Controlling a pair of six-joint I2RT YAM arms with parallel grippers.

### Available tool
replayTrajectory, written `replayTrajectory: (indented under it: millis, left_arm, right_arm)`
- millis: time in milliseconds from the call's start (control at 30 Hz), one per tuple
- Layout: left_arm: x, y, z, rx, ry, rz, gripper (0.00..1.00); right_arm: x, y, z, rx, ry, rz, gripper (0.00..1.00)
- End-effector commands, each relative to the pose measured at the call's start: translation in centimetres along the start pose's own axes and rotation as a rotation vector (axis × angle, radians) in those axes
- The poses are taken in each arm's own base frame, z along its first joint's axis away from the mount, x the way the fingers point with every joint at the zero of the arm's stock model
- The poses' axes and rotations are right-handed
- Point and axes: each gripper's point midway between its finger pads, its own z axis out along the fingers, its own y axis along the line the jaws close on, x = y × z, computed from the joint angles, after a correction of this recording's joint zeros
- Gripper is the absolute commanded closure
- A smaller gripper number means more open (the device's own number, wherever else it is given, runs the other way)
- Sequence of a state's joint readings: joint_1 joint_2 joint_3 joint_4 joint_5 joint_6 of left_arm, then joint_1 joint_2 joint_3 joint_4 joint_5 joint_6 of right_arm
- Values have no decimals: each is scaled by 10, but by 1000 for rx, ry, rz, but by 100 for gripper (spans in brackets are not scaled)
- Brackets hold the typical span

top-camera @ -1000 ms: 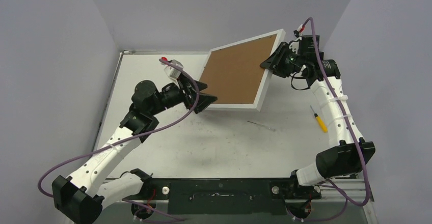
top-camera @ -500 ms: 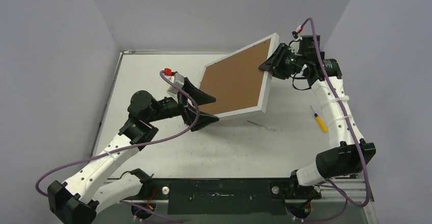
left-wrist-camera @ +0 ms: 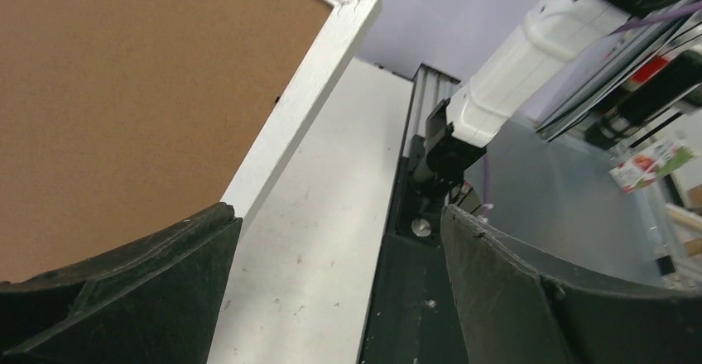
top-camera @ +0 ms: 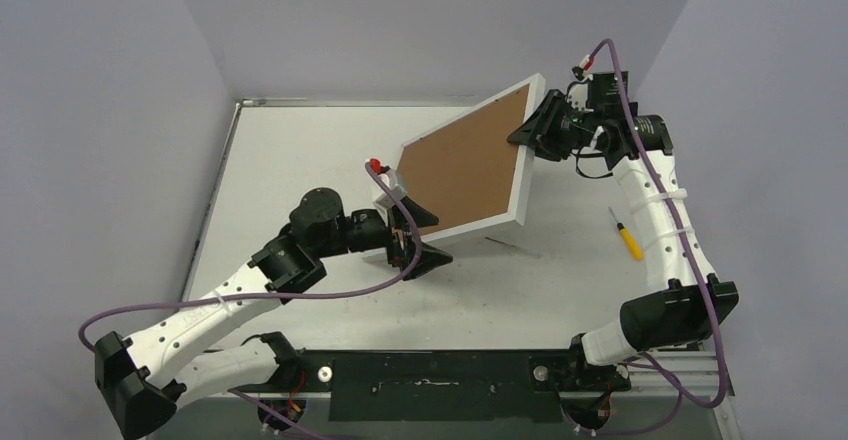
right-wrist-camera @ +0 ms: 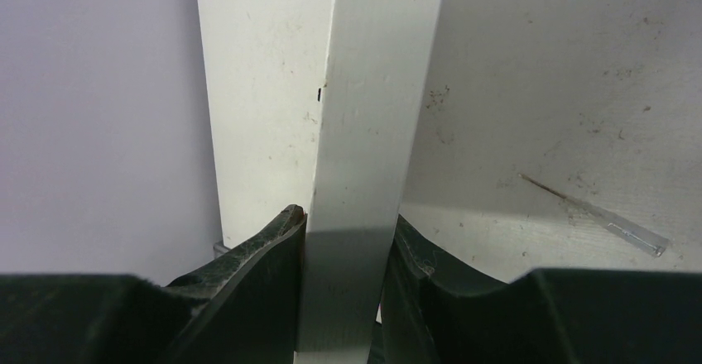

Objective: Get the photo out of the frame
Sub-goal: Turn over the photo frame at the center of the board.

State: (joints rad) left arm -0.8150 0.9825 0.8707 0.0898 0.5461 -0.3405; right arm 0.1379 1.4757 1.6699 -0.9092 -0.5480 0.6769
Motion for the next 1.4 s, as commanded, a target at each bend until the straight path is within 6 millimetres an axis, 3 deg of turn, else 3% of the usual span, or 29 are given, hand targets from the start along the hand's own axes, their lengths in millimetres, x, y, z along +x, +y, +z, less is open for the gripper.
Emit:
replayTrajectory:
  millis: [0, 167, 533, 833, 1033, 1167, 1367]
  left_arm:
    - [-7, 6, 7, -126, -1, 128, 8]
    - [16, 10, 11, -232, 67, 234, 6]
    - [19, 24, 30, -467, 172, 456, 3]
    - [31, 25, 53, -581, 242, 463, 3]
    - [38, 35, 58, -716, 247, 481, 3]
    - [36, 43, 60, -807, 234, 489, 8]
    - [36, 37, 67, -760, 220, 473, 37]
  right_arm:
    - [-21, 57, -51, -170, -151, -151, 95]
    - [-18, 57, -53, -161, -133, -117, 95]
    - [-23, 68, -74, -151, -182, 7, 95]
    - [-32, 82, -90, -198, -267, 103, 95]
    - [-33, 84, -92, -208, -279, 140, 95]
    - [-30, 83, -90, -223, -280, 173, 95]
    - [-29, 84, -89, -230, -280, 185, 95]
